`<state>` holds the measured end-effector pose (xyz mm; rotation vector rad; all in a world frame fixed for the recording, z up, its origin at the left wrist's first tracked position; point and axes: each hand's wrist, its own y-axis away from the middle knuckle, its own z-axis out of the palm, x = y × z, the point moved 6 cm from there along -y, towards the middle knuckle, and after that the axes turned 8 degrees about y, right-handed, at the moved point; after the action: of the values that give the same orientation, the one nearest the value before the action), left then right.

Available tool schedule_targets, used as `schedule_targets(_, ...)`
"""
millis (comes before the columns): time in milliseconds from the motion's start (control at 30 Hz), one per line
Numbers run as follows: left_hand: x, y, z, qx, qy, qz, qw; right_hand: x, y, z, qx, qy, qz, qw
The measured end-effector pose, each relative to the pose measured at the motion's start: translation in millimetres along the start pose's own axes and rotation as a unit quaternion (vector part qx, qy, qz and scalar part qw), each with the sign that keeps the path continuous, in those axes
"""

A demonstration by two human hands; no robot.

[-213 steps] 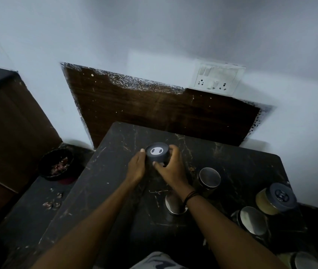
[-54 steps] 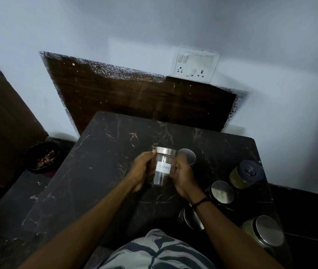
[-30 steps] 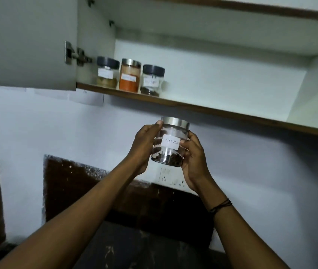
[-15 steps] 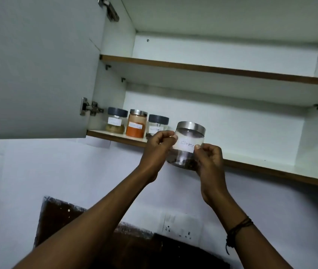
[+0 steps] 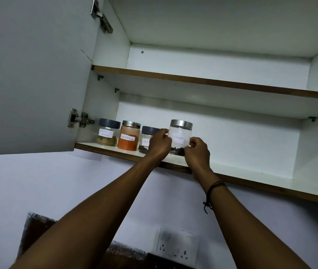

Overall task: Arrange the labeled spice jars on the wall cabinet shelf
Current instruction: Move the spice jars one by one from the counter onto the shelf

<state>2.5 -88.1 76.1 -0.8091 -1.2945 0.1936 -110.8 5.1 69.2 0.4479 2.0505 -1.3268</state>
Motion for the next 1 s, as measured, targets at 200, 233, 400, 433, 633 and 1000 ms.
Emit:
schedule_targets(200, -25, -22, 1, -0.034, -0.084, -0.010, 0.996, 3, -13, 25, -0.118, 0.089, -0.029, 0.989)
schedule_targets(233, -28, -24, 1, -0.037, -0.092, -0.007, 0.995, 3, -14, 29, -0.137, 0.098, -0.031, 0.985)
schedule_targets(400, -41, -30, 1, -0.051, -0.153, -0.033, 0.986, 0, -15, 40, -0.223, 0.135, -0.005, 0.965)
schedule_targets(433, -41, -30, 2, -0.061, -0.169, -0.037, 0.983, 1, -15, 40, -0.231, 0.137, 0.005, 0.963)
schedule_targets(633, -36, -19, -1, -0.046, -0.203, -0.003, 0.978, -1, -11, 43, -0.221, 0.158, -0.016, 0.962)
schedule_targets(1000, -19, 72, -2, -0.029, -0.019, 0.101, 0.994, -1, 66, 0, -0.083, 0.064, -0.109, 0.988)
